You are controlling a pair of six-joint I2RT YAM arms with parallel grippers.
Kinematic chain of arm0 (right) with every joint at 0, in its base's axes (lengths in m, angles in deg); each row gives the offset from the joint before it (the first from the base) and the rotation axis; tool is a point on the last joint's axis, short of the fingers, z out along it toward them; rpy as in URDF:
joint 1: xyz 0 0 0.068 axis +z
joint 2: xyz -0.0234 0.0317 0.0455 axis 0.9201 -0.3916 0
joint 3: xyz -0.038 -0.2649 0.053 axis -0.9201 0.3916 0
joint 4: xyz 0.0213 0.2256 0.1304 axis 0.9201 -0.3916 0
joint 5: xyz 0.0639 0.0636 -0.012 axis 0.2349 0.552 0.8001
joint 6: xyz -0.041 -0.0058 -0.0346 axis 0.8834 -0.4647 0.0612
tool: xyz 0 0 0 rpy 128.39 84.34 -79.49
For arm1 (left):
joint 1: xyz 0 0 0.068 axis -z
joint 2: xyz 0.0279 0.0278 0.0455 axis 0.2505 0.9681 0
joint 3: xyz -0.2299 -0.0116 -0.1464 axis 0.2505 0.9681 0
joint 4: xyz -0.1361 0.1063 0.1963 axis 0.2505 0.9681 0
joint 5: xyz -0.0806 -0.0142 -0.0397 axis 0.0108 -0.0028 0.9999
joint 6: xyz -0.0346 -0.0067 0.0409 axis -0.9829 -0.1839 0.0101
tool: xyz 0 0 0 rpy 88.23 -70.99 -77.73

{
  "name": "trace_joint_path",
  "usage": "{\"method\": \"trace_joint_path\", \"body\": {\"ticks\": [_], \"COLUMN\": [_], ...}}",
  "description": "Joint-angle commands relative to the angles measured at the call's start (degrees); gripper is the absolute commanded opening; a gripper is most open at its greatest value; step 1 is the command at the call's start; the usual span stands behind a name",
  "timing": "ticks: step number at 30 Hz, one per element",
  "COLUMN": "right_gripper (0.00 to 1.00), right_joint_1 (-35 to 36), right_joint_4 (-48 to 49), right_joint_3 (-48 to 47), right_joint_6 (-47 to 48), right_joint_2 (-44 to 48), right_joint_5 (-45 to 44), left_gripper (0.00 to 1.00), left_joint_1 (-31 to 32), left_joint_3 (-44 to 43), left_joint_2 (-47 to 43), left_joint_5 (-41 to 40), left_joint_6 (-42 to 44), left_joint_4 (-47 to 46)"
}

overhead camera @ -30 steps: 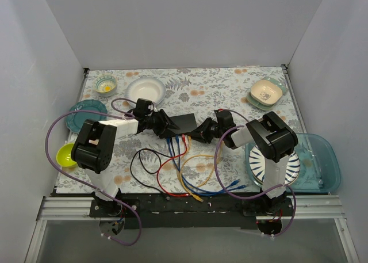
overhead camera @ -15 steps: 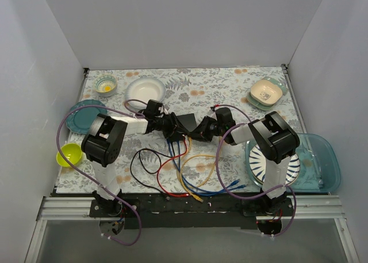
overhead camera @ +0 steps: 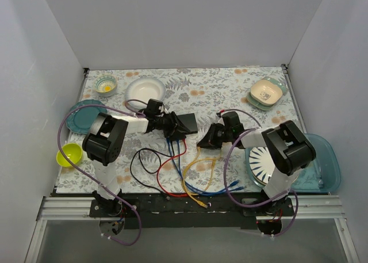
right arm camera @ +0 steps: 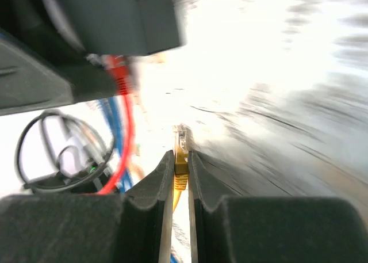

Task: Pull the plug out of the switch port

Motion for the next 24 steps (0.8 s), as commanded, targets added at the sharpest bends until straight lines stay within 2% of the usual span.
{"method": "trace_joint_path", "body": {"ticks": [1,3,5,6,7,10,13,16,19,20,24], "right_gripper": [0.01,0.01,0.01,0.05,0.20,0.44,0.52,0.51,0.46,0.44,0.39], "right_joint_1": [-5.45,-6.69,-7.22,-7.22,-6.87,-4.51,-1.17,1.12,2.70,3.14,3.94], "right_joint_4": [-19.01,-25.07,-26.42,-25.64,-24.15,-18.35,-16.41,-13.78,-10.79,-8.69,-6.39], "right_joint_3": [-0.74,-2.67,-3.55,-4.25,-4.26,-6.10,-11.61,-16.19,-18.32,-18.24,-17.80], "right_joint_6": [11.35,14.53,17.44,17.80,17.80,15.52,14.11,11.57,8.58,7.79,3.31], "right_joint_2": [7.71,9.29,9.83,10.52,10.97,12.72,12.03,8.08,3.25,1.06,-4.49], "right_joint_5": [-12.21,-16.87,-18.29,-18.03,-16.99,-14.42,-14.25,-9.70,-7.14,-6.35,-3.27], "left_gripper": [0.41,0.42,0.42,0.42,0.42,0.43,0.43,0.44,0.44,0.44,0.43], "left_joint_1": [-2.45,-3.86,-5.43,-5.88,-6.32,-7.46,-7.46,-7.55,-7.64,-7.64,-7.73], "left_joint_3": [1.42,2.12,2.65,2.83,3.00,3.44,2.39,1.07,-1.12,-1.47,-1.74], "left_joint_2": [-2.55,-4.06,-6.16,-6.87,-7.49,-9.86,-11.80,-12.85,-11.19,-10.49,-7.67], "left_joint_5": [-8.31,-8.14,-7.78,-7.70,-7.52,-5.86,-4.44,-5.58,-7.60,-7.78,-8.92], "left_joint_6": [2.58,3.19,3.46,3.28,3.28,2.67,2.49,2.93,3.81,3.98,4.69], "left_joint_4": [3.24,3.33,3.33,3.24,3.06,0.78,-1.77,-2.04,0.16,3.03,4.82]}}
